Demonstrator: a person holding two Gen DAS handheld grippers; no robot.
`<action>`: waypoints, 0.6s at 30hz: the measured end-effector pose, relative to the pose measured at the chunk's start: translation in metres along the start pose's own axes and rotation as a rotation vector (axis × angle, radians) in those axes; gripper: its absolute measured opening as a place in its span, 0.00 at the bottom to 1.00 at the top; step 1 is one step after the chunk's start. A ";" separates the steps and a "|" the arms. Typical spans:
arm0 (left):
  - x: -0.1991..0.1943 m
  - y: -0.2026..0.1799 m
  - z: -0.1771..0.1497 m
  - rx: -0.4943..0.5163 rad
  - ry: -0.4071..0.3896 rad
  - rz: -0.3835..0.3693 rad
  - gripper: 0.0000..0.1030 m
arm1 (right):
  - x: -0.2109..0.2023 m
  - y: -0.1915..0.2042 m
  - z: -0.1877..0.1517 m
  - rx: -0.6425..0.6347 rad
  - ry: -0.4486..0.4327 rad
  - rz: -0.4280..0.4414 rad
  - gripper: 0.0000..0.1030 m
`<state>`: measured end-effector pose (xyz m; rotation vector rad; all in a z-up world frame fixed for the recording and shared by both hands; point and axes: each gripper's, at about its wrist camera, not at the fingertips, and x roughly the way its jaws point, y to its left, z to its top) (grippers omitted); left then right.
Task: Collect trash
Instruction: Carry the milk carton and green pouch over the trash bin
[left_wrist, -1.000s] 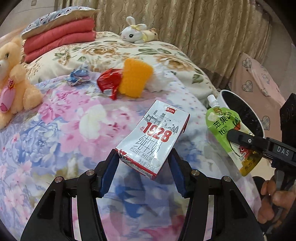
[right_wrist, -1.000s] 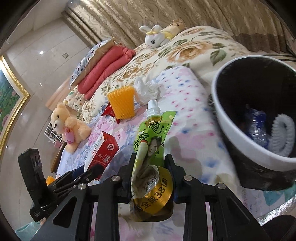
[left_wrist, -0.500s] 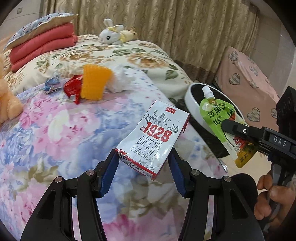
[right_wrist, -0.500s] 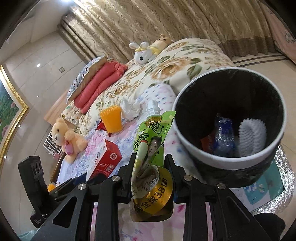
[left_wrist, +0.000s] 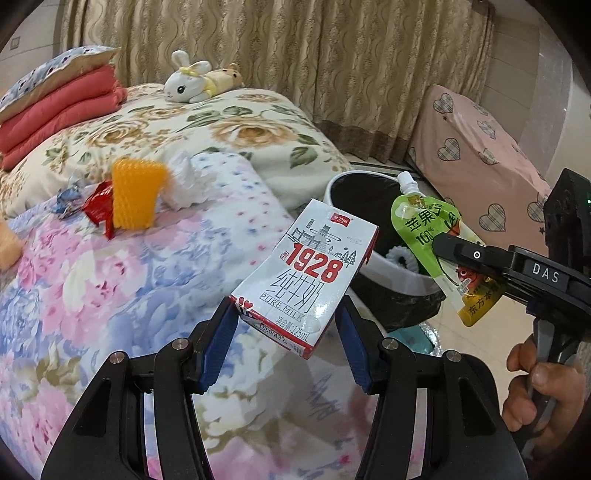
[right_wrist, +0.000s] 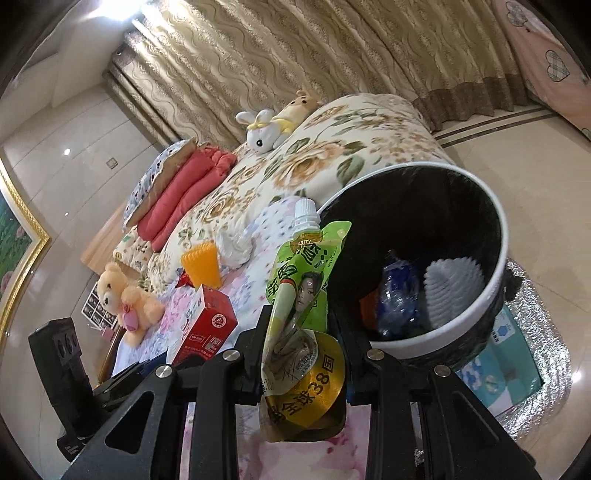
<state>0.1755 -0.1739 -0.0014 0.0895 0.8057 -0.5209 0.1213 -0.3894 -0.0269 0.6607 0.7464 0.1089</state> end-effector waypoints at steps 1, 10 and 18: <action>0.001 -0.002 0.002 0.004 0.001 -0.003 0.53 | -0.001 -0.002 0.002 0.002 -0.002 -0.003 0.29; 0.013 -0.025 0.015 0.047 0.004 -0.013 0.53 | -0.009 -0.020 0.011 0.018 -0.019 -0.027 0.29; 0.027 -0.041 0.025 0.077 0.018 -0.022 0.53 | -0.010 -0.036 0.022 0.039 -0.028 -0.040 0.29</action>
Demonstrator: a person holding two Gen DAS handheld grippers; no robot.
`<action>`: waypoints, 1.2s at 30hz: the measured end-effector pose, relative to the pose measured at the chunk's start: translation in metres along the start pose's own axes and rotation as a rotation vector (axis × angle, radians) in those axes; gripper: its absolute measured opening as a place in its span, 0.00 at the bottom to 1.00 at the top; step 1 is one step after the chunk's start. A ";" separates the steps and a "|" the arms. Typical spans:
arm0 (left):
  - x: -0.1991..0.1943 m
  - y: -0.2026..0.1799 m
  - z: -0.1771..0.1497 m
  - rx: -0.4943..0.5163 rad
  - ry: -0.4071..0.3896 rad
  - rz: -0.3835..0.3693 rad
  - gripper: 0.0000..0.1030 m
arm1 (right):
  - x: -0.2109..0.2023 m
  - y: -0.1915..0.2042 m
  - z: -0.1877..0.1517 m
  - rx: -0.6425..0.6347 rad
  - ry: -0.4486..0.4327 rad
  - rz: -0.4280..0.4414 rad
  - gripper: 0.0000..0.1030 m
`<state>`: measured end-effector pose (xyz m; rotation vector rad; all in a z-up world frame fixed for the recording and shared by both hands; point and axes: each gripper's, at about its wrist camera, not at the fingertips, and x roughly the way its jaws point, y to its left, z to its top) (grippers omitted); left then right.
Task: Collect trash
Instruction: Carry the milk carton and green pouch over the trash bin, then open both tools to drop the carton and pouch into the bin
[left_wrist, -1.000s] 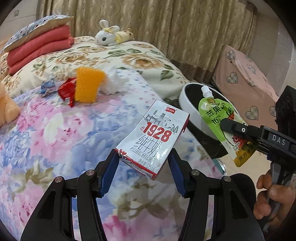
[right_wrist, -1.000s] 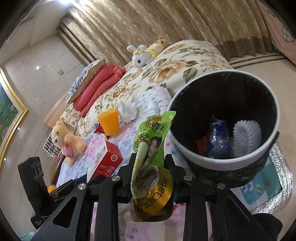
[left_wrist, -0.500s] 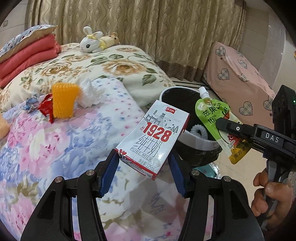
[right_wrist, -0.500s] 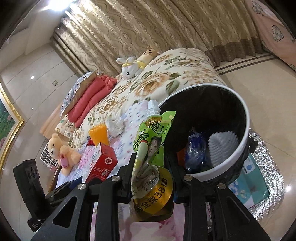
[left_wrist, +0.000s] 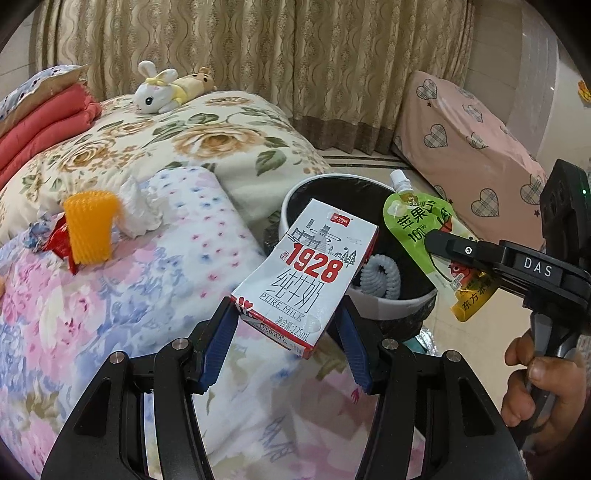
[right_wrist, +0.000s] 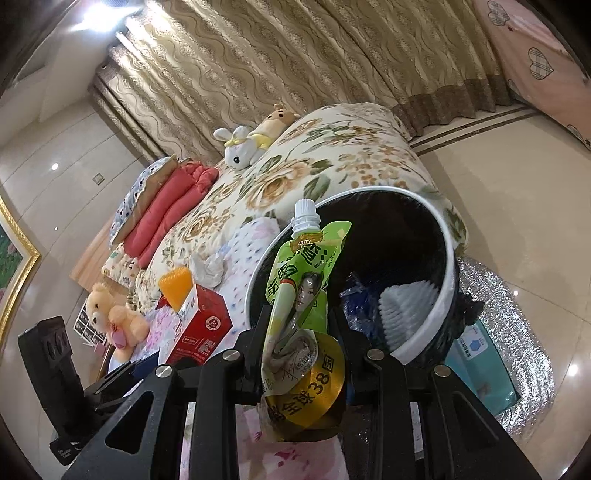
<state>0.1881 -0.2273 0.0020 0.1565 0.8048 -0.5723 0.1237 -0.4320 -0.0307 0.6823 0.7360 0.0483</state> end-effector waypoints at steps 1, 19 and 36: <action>0.002 -0.001 0.001 0.002 0.003 -0.001 0.53 | 0.001 -0.002 0.002 0.004 0.000 -0.002 0.29; 0.032 -0.026 0.032 0.059 0.015 0.000 0.53 | 0.015 -0.020 0.021 0.007 0.007 -0.032 0.29; 0.055 -0.035 0.041 0.085 0.046 0.010 0.53 | 0.025 -0.029 0.029 0.010 0.029 -0.054 0.30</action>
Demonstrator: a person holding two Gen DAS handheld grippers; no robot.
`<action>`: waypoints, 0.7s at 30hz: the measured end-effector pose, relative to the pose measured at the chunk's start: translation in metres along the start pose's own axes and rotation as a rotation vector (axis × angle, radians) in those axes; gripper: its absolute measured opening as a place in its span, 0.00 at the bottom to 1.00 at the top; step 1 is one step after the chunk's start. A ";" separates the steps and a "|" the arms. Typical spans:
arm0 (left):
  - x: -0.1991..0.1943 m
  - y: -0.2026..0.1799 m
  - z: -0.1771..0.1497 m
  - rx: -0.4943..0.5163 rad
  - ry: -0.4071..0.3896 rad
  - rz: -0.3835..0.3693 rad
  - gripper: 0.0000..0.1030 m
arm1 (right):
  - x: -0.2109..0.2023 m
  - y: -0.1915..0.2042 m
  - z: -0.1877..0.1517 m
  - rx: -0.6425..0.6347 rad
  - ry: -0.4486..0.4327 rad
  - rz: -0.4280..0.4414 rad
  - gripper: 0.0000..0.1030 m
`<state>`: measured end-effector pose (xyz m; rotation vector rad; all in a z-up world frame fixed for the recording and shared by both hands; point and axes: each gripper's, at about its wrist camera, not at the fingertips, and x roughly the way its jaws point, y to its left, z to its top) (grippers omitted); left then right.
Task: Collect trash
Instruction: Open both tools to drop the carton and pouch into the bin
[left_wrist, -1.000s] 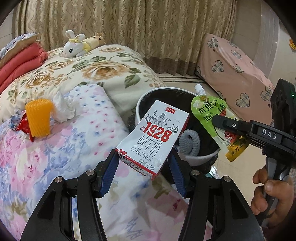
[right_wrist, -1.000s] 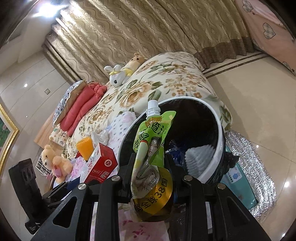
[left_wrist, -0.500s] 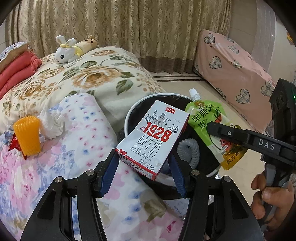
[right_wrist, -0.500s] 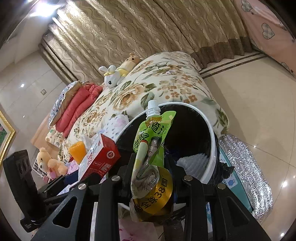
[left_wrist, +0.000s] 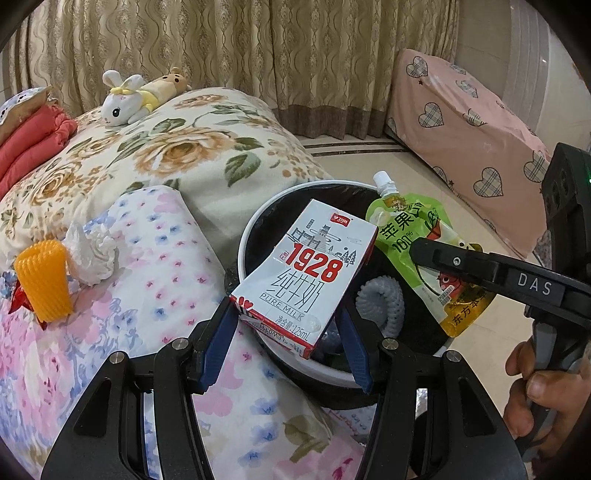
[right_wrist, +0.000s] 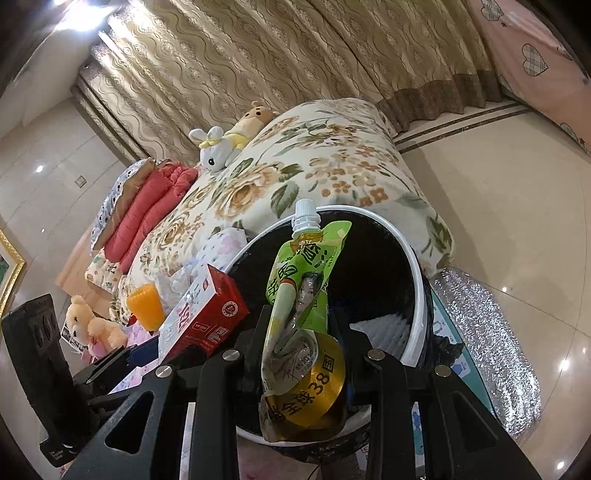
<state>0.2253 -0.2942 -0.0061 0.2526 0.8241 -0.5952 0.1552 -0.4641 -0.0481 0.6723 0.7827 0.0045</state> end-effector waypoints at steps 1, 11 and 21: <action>0.001 0.000 0.001 -0.001 0.001 -0.001 0.53 | 0.001 0.000 0.000 -0.001 0.002 -0.001 0.30; 0.006 -0.003 0.004 0.003 0.008 0.001 0.53 | 0.004 -0.001 0.002 0.002 0.010 -0.012 0.32; -0.002 0.007 -0.001 -0.054 -0.002 -0.014 0.64 | 0.002 0.000 0.001 0.013 0.004 -0.002 0.62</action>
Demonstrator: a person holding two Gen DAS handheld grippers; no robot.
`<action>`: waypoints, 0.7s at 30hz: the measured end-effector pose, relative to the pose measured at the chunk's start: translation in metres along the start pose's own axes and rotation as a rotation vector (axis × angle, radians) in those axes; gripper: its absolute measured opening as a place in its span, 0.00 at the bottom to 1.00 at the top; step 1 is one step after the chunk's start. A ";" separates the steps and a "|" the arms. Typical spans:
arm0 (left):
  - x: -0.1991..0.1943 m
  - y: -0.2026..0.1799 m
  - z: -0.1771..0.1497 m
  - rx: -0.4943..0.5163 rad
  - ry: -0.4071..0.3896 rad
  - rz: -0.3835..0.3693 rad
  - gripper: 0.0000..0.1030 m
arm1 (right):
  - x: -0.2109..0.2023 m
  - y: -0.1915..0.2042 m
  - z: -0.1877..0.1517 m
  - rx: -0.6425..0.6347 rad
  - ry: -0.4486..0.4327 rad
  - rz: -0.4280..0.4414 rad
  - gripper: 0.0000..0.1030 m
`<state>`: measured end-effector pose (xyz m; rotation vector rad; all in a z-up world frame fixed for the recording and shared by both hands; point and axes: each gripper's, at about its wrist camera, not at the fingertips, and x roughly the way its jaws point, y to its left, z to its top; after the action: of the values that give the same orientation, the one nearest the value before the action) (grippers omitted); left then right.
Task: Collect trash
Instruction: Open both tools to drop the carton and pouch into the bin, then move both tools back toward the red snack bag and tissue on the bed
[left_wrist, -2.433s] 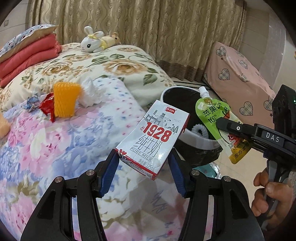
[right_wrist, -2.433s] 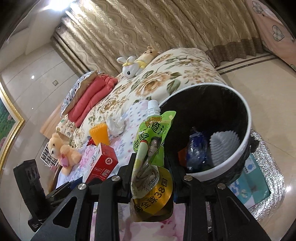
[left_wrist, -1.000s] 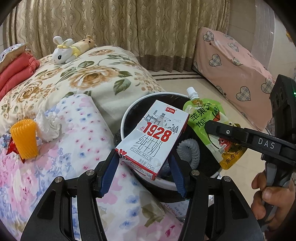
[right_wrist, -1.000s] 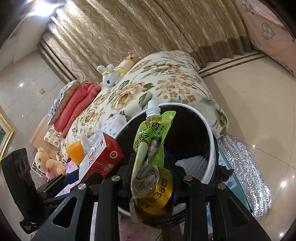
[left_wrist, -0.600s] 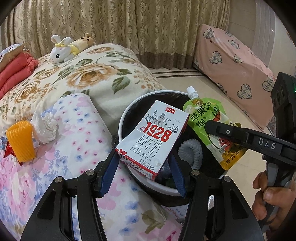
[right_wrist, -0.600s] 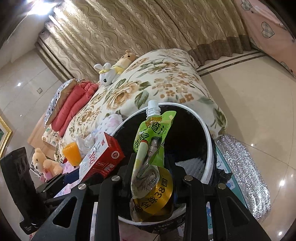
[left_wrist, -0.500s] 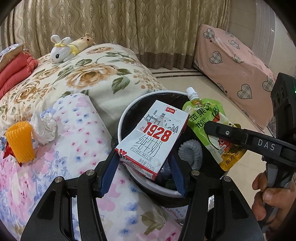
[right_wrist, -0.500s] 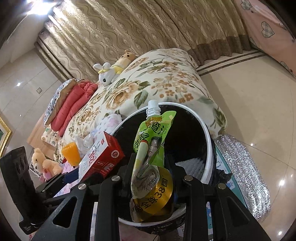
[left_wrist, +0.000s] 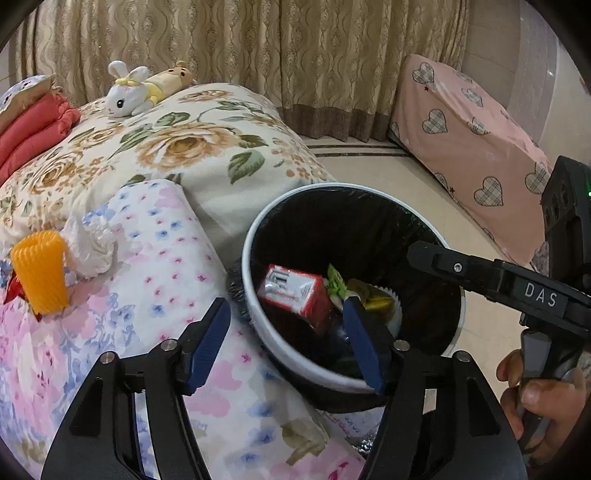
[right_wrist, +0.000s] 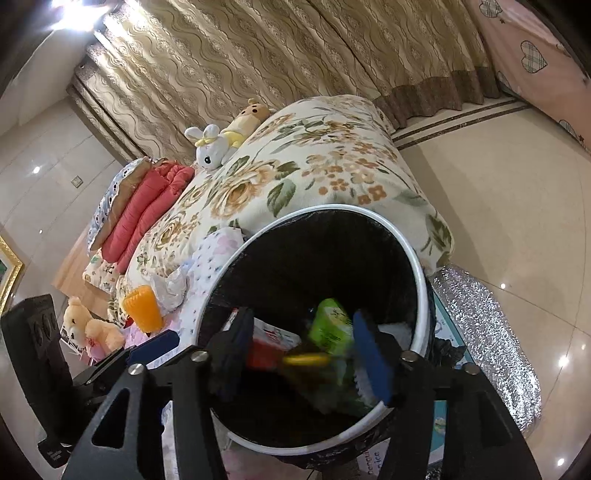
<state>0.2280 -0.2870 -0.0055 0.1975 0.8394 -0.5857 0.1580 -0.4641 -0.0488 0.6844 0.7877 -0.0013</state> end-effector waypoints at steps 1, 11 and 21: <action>-0.003 0.003 -0.003 -0.009 -0.004 0.002 0.65 | -0.001 0.001 -0.001 0.002 -0.003 0.001 0.63; -0.023 0.058 -0.036 -0.148 -0.005 0.047 0.69 | -0.006 0.025 -0.012 -0.021 -0.014 0.026 0.79; -0.050 0.120 -0.080 -0.288 -0.010 0.111 0.70 | 0.004 0.073 -0.033 -0.105 0.014 0.074 0.79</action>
<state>0.2178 -0.1367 -0.0281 -0.0220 0.8873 -0.3566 0.1574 -0.3870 -0.0261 0.6146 0.7702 0.1118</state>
